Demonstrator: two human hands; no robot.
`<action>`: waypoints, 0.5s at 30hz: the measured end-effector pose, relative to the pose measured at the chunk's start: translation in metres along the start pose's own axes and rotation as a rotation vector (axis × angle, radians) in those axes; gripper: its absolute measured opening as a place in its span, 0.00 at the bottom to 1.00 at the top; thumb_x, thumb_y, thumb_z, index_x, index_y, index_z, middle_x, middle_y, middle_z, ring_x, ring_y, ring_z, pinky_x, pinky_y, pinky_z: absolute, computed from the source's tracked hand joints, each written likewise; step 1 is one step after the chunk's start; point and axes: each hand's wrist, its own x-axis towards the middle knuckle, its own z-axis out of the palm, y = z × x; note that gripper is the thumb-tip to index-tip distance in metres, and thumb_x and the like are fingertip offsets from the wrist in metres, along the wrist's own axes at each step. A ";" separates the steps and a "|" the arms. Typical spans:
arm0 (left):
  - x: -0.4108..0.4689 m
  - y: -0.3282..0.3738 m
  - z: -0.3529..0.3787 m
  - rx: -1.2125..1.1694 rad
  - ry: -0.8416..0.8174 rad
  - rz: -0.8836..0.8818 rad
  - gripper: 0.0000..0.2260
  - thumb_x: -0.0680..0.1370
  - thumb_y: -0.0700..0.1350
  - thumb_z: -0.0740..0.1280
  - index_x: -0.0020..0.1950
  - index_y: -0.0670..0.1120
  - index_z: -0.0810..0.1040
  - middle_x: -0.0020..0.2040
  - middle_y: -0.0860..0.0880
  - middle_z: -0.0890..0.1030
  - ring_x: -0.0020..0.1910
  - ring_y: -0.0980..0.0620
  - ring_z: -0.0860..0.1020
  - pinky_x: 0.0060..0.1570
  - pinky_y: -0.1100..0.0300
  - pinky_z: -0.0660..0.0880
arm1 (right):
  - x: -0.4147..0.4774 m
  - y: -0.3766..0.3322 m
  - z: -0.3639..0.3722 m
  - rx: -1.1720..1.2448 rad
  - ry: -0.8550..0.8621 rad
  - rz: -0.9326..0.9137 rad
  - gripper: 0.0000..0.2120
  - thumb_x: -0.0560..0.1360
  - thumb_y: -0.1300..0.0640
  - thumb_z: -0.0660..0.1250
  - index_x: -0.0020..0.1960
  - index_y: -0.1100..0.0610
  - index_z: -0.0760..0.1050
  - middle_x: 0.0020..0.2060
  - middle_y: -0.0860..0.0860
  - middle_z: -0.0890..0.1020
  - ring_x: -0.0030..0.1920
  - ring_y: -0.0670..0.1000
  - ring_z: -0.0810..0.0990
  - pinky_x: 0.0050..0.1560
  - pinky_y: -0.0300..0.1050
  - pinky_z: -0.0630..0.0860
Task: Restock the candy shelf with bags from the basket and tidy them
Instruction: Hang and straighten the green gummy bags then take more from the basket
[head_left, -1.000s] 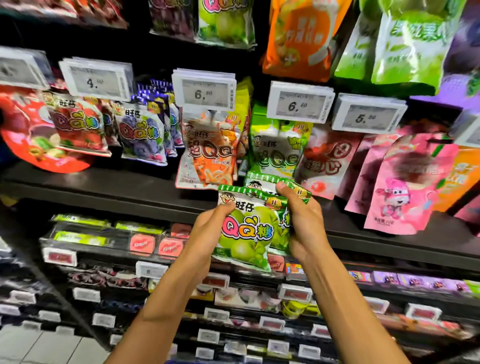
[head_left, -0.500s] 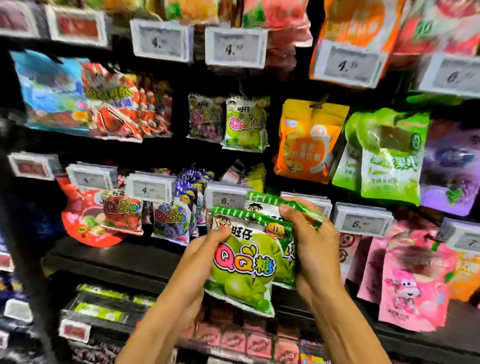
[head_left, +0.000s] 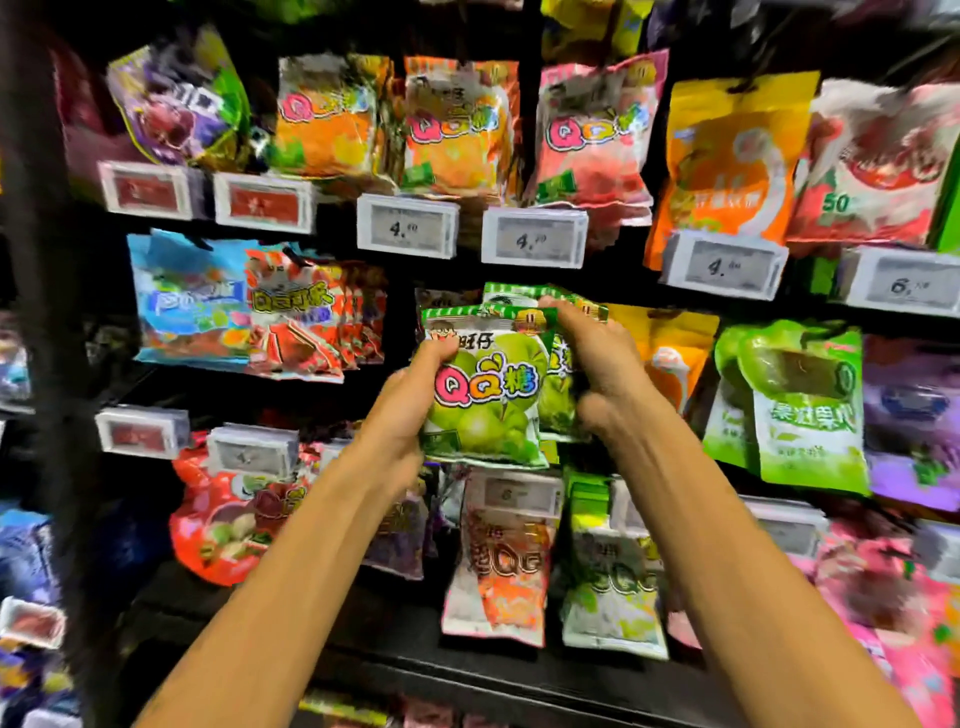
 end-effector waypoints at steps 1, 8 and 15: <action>0.004 0.002 -0.001 -0.010 -0.014 -0.006 0.17 0.77 0.55 0.65 0.55 0.44 0.83 0.52 0.40 0.85 0.56 0.37 0.81 0.60 0.38 0.75 | 0.004 -0.002 0.001 0.011 -0.014 0.036 0.03 0.75 0.59 0.68 0.43 0.57 0.79 0.35 0.55 0.83 0.33 0.54 0.82 0.38 0.50 0.82; 0.018 -0.003 -0.008 0.056 -0.049 0.015 0.15 0.76 0.57 0.66 0.41 0.49 0.87 0.48 0.42 0.86 0.52 0.40 0.83 0.60 0.39 0.75 | 0.016 0.011 -0.001 0.053 -0.009 0.083 0.15 0.73 0.54 0.70 0.58 0.58 0.79 0.55 0.60 0.82 0.51 0.60 0.81 0.58 0.61 0.77; 0.022 -0.001 -0.001 0.130 -0.096 0.135 0.15 0.74 0.61 0.65 0.41 0.54 0.87 0.45 0.47 0.87 0.50 0.44 0.84 0.62 0.42 0.75 | 0.035 0.017 0.004 0.077 0.174 -0.199 0.04 0.76 0.62 0.69 0.43 0.54 0.78 0.33 0.50 0.85 0.33 0.50 0.83 0.38 0.47 0.81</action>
